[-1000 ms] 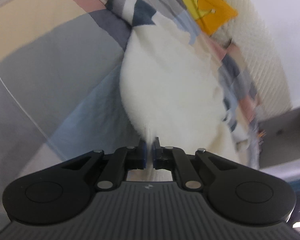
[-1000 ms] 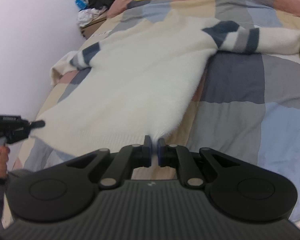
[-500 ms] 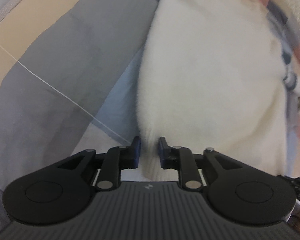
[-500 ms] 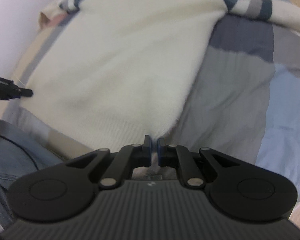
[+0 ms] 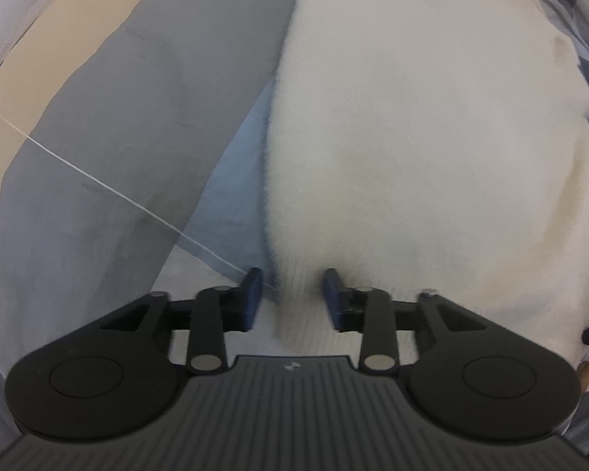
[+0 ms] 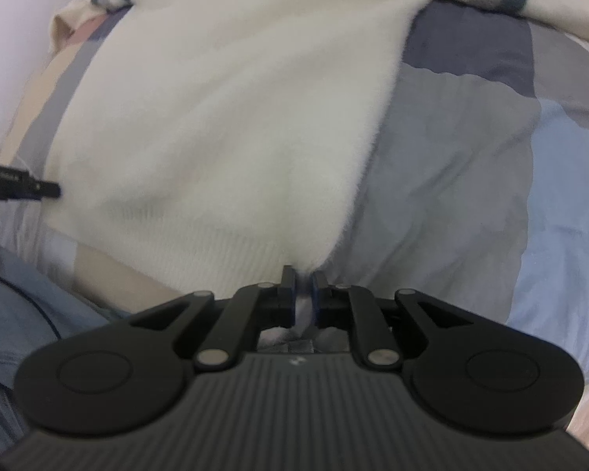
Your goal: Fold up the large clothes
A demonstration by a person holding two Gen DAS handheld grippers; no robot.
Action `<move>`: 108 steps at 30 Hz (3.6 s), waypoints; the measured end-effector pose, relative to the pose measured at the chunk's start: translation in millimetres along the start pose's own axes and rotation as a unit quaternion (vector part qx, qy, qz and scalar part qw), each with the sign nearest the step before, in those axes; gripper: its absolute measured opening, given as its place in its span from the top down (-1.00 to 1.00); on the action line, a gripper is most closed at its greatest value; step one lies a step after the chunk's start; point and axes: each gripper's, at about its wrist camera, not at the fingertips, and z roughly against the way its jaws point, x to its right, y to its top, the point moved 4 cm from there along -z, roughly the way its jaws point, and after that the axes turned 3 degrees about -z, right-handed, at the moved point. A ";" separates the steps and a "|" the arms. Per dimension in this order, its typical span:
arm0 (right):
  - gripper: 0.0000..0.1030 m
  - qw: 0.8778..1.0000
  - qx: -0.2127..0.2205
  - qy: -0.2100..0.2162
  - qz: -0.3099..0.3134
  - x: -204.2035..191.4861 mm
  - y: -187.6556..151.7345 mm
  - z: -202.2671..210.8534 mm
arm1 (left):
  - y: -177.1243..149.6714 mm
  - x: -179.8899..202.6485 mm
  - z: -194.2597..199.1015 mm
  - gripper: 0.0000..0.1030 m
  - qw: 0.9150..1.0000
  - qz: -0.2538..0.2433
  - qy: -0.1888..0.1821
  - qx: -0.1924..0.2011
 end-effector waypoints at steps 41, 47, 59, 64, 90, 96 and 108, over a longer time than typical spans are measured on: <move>-0.52 0.770 0.394 0.044 -0.499 377.8 175.3 -20.2 | 87.7 239.8 -60.5 -0.56 0.963 -0.087 -0.075 0.244; -0.53 0.716 0.422 0.018 -0.556 416.9 179.6 -33.1 | 100.3 242.8 -79.1 -0.56 0.964 -0.087 -0.089 0.235; 0.76 0.738 0.420 -0.053 -0.525 456.7 213.9 -12.0 | 103.4 245.9 -89.6 -0.56 0.965 -0.093 -0.083 0.232; 0.84 0.757 0.454 -0.066 -0.466 458.9 230.5 35.2 | 103.6 244.0 -87.9 -0.56 0.964 -0.092 -0.084 0.233; -0.57 0.745 0.394 0.013 -0.539 449.8 111.5 21.0 | 92.0 233.9 -73.1 -0.56 0.962 -0.082 -0.095 0.242; -0.57 0.747 0.357 0.066 -0.557 423.4 146.7 -3.5 | 92.0 230.3 -71.9 -0.56 0.962 -0.078 -0.097 0.243; -0.58 0.663 0.426 0.060 -0.613 462.8 164.5 -32.3 | 102.5 226.9 -83.9 -0.56 0.965 -0.066 -0.081 0.240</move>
